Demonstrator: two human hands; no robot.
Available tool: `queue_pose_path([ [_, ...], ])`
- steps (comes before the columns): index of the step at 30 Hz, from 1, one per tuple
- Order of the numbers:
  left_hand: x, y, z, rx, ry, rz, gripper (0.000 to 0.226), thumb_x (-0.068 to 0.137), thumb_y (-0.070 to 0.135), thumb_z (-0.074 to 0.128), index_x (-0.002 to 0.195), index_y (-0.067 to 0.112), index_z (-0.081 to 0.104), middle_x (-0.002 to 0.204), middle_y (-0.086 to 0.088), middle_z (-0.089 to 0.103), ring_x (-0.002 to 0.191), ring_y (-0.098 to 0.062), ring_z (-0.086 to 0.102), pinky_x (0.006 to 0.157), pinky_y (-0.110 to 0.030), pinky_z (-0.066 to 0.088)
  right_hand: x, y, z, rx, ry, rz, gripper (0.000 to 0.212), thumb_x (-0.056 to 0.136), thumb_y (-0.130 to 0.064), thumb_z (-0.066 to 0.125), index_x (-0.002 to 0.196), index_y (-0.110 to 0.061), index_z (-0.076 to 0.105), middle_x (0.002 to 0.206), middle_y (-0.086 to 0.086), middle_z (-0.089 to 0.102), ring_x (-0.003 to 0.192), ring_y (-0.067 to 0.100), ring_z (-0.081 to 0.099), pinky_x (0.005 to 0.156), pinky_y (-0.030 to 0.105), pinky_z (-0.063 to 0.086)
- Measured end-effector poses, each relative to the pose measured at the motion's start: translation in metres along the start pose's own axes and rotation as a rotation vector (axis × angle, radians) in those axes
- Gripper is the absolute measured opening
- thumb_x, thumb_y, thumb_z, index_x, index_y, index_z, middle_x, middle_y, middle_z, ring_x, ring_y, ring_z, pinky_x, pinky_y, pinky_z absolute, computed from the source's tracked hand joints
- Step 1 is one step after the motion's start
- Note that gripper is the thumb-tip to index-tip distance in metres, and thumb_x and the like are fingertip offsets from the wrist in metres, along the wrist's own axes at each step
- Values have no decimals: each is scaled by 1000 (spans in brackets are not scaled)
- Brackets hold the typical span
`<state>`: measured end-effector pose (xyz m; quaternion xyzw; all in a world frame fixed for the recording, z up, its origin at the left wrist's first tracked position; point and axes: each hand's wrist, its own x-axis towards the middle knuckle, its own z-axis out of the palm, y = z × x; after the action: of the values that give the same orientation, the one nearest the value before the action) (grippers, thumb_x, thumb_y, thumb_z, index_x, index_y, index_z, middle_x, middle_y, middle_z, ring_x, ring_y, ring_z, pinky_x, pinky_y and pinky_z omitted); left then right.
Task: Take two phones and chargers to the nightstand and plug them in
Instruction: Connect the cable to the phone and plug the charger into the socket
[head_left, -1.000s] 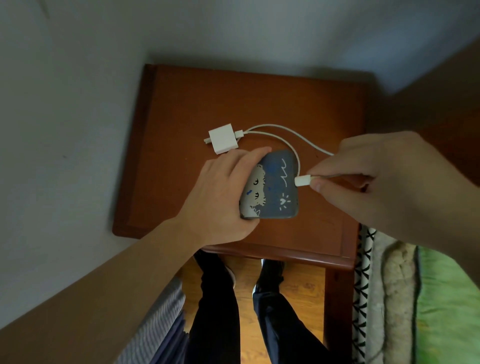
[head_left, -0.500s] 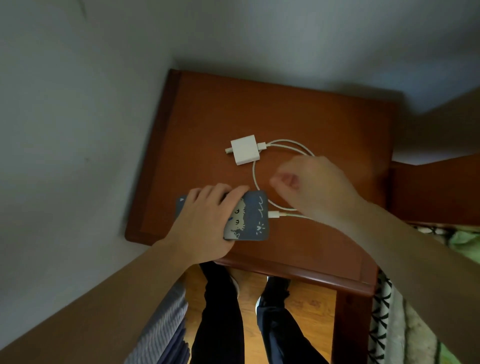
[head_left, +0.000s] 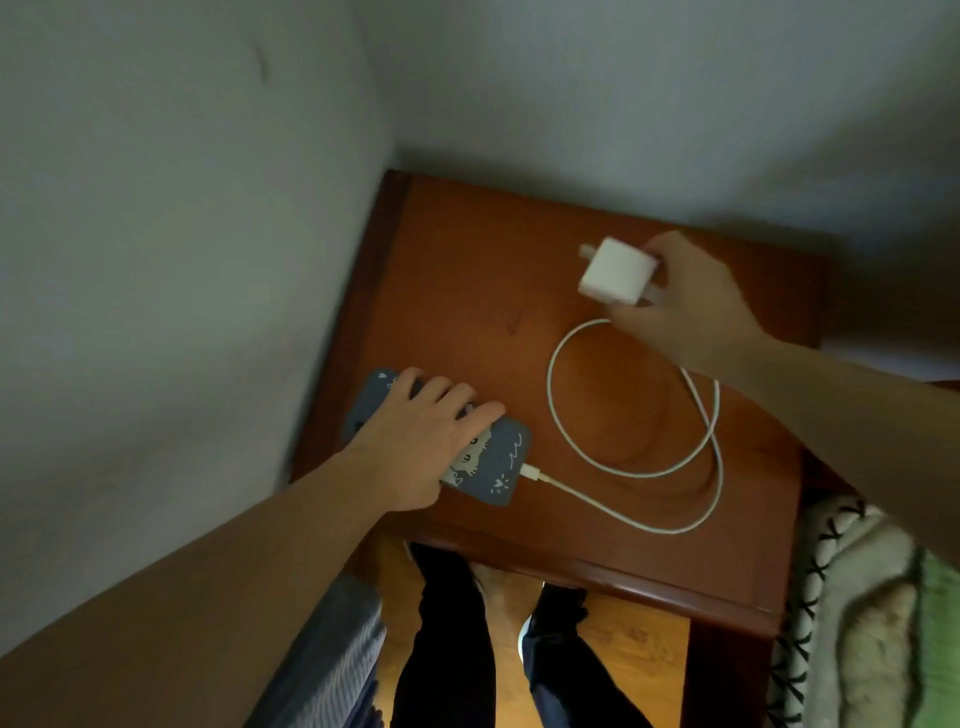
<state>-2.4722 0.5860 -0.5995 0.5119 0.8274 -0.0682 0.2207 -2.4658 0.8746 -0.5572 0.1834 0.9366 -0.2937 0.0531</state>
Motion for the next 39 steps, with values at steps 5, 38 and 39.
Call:
queue_pose_path([
  [5,40,-23,-22,145,-49,117,99,75,16,75,147,32,9,149,-5,31,137,-27,27,115,-55,11,-18,29,-94,-16,264,134,62,68,-30,79,118,-20,44,106,8,62,94,25,60,74,33,42],
  [38,137,-94,-52,675,-94,440,107,79,21,77,152,31,-1,159,-9,21,145,-32,18,112,-53,22,-13,-31,13,357,96,195,56,76,-29,77,108,-34,32,97,-11,46,74,-4,48,41,2,38],
  [39,136,-93,-51,655,-91,424,108,79,20,77,152,31,-2,160,-9,20,145,-32,17,112,-53,22,-14,-31,12,380,93,209,56,76,-28,77,109,-33,33,96,-13,45,74,-4,48,41,2,38],
])
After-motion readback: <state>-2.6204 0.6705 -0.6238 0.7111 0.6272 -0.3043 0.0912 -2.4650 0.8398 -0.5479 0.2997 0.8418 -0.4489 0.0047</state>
